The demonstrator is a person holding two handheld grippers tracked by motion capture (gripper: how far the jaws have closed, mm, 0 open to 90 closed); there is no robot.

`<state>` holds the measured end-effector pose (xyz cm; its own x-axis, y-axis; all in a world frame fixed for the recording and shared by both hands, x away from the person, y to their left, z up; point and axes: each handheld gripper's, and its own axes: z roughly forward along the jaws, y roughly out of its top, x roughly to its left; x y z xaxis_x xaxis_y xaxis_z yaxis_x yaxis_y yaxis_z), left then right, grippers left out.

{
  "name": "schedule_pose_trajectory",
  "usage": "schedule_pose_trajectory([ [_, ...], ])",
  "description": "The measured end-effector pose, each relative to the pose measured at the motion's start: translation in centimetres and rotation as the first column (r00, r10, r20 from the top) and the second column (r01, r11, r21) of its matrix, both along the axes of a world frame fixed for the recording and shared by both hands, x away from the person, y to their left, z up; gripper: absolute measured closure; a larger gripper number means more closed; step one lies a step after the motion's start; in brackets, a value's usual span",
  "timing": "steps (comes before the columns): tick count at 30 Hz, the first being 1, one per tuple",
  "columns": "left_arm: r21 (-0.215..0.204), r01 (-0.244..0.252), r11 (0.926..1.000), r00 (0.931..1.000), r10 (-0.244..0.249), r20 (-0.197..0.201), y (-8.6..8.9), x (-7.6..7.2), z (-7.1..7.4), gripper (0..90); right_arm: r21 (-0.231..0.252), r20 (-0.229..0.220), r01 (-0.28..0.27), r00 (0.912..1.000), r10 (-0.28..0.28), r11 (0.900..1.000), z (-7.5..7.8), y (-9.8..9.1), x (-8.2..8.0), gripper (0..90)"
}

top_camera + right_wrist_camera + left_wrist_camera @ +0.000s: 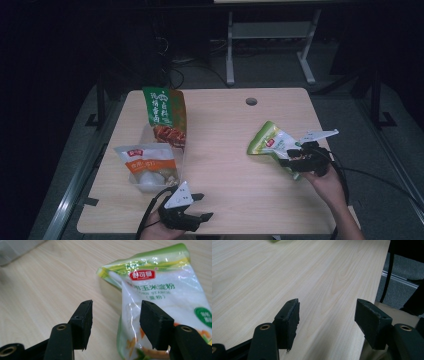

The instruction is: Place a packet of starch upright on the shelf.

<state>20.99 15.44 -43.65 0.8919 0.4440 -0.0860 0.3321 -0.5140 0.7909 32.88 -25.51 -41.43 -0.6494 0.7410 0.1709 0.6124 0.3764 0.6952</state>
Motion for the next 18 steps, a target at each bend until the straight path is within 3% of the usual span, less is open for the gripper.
schedule_pose_trajectory([
  [9,-0.032,-0.007,0.9995,0.9997,0.006,-0.023,0.4,0.2,0.2,36.2,-0.084,0.006,0.003,1.0000,-0.002,0.9964,-0.4,1.2,1.5,44.1],
  [14,-0.041,-0.008,0.9991,0.9996,0.007,-0.026,0.6,0.3,0.3,36.5,-0.161,0.023,0.002,0.9997,0.002,0.9869,-0.9,1.8,2.2,47.3],
  [18,-0.048,-0.010,0.9988,0.9995,0.009,-0.029,0.7,0.4,0.3,36.5,-0.212,0.053,0.007,0.9986,0.004,0.9772,-1.2,2.5,2.5,55.1],
])
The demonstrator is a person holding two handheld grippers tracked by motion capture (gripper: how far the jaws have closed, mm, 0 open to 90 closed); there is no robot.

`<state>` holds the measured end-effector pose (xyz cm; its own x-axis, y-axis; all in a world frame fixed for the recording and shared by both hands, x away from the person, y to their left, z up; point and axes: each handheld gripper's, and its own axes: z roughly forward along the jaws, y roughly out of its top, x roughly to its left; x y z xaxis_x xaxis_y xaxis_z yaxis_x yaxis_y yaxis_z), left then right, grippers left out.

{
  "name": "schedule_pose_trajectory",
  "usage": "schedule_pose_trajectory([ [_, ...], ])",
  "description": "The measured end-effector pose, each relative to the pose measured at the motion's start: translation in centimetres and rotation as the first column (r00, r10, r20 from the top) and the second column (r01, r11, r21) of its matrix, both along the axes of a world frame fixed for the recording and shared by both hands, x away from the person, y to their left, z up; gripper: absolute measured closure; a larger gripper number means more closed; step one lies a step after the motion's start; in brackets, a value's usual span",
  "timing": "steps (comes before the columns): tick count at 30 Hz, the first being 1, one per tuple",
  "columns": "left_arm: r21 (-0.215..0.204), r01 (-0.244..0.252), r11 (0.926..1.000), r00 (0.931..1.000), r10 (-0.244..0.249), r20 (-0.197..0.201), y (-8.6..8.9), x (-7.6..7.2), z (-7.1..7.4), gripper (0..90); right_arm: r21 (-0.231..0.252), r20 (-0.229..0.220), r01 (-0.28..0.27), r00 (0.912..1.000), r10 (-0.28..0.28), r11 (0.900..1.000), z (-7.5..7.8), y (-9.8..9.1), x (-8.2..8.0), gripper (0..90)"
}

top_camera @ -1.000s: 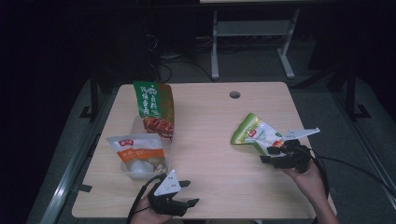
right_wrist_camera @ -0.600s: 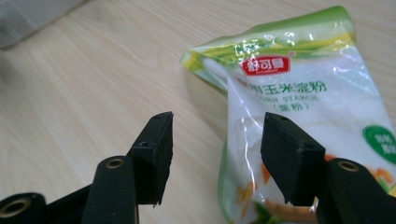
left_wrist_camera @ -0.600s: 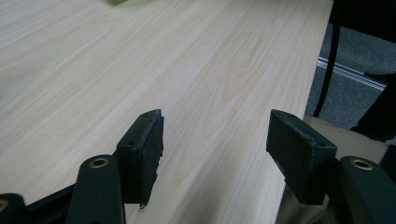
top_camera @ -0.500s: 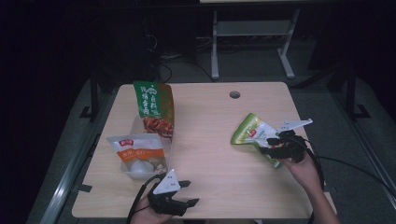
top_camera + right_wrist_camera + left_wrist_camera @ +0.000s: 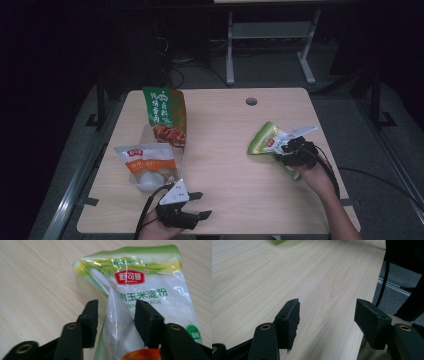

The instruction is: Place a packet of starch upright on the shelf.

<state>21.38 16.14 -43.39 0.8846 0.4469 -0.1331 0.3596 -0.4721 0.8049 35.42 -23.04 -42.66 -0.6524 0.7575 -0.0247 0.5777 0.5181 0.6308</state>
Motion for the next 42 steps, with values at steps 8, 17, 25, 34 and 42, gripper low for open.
schedule_pose_trajectory([
  [8,-0.002,-0.001,1.0000,1.0000,0.001,-0.001,-0.1,-0.1,0.0,37.1,-0.016,0.003,-0.004,1.0000,0.004,0.9999,-0.3,0.0,0.4,77.4],
  [17,-0.010,-0.003,0.9999,1.0000,0.003,-0.006,-0.1,-0.2,0.0,37.6,0.036,-0.091,0.021,0.9957,-0.018,0.9991,0.2,-0.2,0.4,87.4],
  [25,-0.011,-0.003,0.9999,0.9999,0.003,-0.010,-0.1,-0.1,0.0,37.6,0.124,-0.143,0.037,0.9895,-0.019,0.9916,0.2,0.5,-0.1,87.4],
  [34,-0.013,-0.006,0.9999,1.0000,0.006,-0.007,0.0,-0.2,0.0,37.7,0.141,-0.162,-0.019,0.9859,0.042,0.9898,0.1,3.2,-0.6,85.8],
  [42,-0.011,-0.008,0.9999,0.9999,0.008,-0.007,0.1,-0.2,0.0,37.7,0.229,-0.168,-0.004,0.9849,0.043,0.9734,0.7,1.5,0.2,51.4],
])
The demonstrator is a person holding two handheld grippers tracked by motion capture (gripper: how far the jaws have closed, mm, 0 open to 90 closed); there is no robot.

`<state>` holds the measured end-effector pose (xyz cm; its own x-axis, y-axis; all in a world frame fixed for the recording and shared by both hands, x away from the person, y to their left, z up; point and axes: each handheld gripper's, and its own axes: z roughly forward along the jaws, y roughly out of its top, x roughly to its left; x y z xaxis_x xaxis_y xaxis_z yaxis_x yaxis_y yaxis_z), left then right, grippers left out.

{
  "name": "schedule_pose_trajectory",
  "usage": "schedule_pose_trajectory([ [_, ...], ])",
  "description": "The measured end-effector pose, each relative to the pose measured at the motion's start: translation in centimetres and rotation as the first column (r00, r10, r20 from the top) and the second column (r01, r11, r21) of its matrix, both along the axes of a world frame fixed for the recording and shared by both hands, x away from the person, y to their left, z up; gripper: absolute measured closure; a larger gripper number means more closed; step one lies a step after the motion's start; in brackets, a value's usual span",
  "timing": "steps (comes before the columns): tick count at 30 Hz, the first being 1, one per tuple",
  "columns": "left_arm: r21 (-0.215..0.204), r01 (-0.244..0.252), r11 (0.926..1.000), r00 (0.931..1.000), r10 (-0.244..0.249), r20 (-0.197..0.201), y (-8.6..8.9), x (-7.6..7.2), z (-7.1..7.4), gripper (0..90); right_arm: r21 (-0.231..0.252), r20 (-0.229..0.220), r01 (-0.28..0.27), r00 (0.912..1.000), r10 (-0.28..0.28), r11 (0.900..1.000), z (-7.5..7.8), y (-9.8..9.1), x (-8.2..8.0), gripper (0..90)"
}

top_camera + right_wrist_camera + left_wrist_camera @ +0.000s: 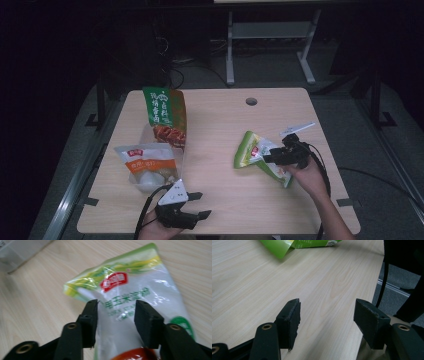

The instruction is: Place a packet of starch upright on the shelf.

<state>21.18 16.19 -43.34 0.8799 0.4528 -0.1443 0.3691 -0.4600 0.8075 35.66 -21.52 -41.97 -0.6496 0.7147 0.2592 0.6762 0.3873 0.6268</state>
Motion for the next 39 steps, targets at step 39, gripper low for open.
schedule_pose_trajectory([
  [39,0.035,0.001,0.9994,0.9998,-0.001,0.021,-0.3,0.0,0.0,37.9,0.038,-0.085,0.131,0.9882,-0.128,0.9906,-1.0,-6.3,-0.9,40.7],
])
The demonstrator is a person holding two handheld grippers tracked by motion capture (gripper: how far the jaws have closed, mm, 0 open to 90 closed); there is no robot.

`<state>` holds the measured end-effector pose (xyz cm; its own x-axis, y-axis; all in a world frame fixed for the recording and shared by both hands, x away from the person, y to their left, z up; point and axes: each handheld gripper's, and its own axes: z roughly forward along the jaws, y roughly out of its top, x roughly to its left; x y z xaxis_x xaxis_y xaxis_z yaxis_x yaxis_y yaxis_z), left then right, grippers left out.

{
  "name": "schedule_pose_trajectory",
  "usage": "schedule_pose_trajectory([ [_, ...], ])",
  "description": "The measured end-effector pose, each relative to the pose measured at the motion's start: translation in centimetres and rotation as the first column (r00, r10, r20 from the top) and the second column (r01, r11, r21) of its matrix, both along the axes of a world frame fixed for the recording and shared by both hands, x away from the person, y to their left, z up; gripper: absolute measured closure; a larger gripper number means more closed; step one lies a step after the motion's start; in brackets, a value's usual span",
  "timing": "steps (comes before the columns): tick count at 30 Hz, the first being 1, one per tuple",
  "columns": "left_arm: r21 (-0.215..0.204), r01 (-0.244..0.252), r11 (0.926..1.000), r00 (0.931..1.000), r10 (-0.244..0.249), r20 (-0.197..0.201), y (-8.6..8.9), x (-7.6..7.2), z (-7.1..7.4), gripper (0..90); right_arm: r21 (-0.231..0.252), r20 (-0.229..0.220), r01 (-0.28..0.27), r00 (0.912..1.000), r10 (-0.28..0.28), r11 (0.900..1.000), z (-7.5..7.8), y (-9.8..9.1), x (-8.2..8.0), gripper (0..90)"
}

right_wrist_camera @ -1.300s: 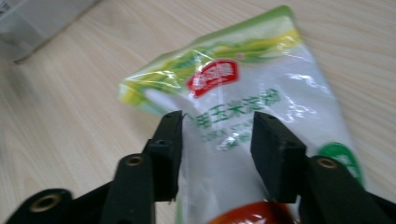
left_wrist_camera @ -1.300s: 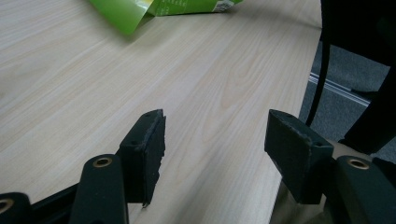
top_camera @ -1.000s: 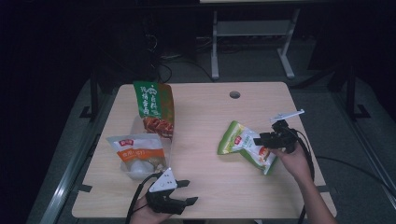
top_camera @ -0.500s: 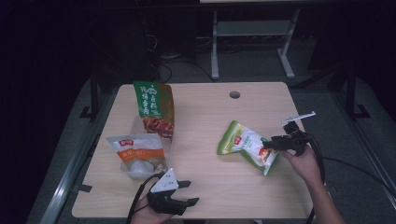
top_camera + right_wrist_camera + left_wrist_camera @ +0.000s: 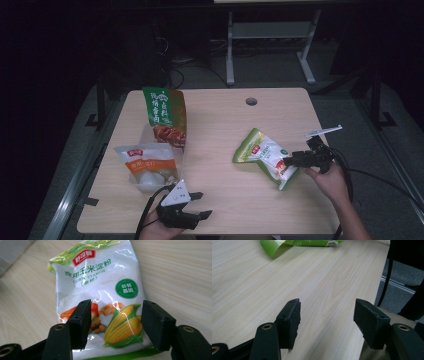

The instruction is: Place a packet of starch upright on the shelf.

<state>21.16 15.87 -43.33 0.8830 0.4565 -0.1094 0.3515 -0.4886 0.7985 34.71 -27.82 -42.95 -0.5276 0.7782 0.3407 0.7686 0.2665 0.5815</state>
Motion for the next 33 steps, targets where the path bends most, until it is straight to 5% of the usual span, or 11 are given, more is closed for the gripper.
schedule_pose_trajectory([
  [27,0.008,0.003,1.0000,1.0000,-0.003,0.008,-0.1,-0.1,0.0,37.9,-0.061,-0.001,-0.086,0.9963,0.086,0.9944,0.2,2.3,-4.5,44.5],
  [33,0.011,0.003,0.9999,0.9999,-0.003,0.012,-0.1,0.0,0.0,37.9,-0.059,-0.033,-0.110,0.9936,0.108,0.9921,-0.3,2.1,-4.9,46.9],
])
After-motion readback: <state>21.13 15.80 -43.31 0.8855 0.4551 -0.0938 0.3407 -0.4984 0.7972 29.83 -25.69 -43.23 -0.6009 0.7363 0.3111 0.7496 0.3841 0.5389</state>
